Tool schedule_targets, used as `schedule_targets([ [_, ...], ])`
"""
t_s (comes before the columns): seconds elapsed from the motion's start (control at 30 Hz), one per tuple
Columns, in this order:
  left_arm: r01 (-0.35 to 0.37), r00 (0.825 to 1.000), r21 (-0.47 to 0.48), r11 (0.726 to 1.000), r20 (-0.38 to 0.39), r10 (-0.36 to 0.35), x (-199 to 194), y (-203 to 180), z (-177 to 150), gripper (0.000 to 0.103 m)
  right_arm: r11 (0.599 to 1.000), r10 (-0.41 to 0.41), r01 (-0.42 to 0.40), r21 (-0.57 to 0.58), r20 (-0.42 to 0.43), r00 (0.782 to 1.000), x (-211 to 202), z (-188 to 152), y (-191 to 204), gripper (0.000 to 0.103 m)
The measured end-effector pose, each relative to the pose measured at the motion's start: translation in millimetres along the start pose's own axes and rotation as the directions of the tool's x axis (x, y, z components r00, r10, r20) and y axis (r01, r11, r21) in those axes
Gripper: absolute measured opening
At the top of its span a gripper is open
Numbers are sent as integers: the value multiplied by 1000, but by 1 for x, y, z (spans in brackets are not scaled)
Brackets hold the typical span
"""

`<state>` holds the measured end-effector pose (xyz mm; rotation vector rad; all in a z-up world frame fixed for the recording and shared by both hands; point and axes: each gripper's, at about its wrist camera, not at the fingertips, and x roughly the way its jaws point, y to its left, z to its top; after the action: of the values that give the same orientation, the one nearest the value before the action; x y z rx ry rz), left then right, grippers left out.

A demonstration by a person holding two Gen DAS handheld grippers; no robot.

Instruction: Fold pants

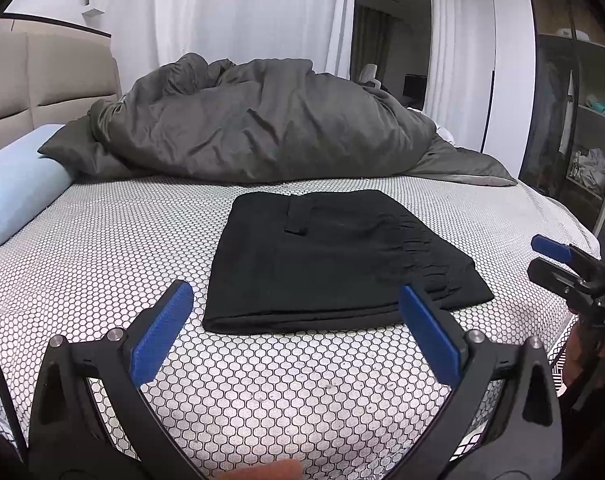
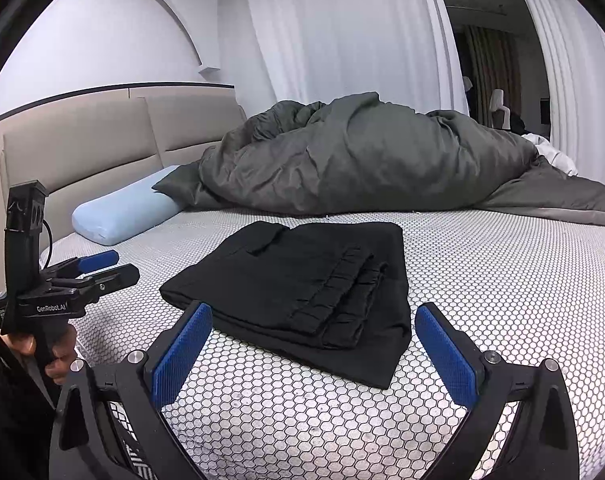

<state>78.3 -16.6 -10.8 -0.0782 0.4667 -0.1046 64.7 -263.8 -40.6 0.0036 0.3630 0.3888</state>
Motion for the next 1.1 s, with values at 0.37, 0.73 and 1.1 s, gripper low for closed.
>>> schedule_targets([
  [0.37, -2, 1000, -6, 1000, -1, 2, 2, 7, 1, 103, 1000, -5, 5, -7, -5, 1000, -2, -2, 3, 103],
  [0.73, -1, 1000, -5, 1000, -2, 1, 3, 8, 2, 103, 1000, -8, 8, -9, -9, 1000, -2, -2, 3, 103],
  [1.1, -11, 1000, -7, 1000, -1, 11, 2, 5, 2, 103, 1000, -9, 9, -11, -7, 1000, -2, -2, 2, 103],
])
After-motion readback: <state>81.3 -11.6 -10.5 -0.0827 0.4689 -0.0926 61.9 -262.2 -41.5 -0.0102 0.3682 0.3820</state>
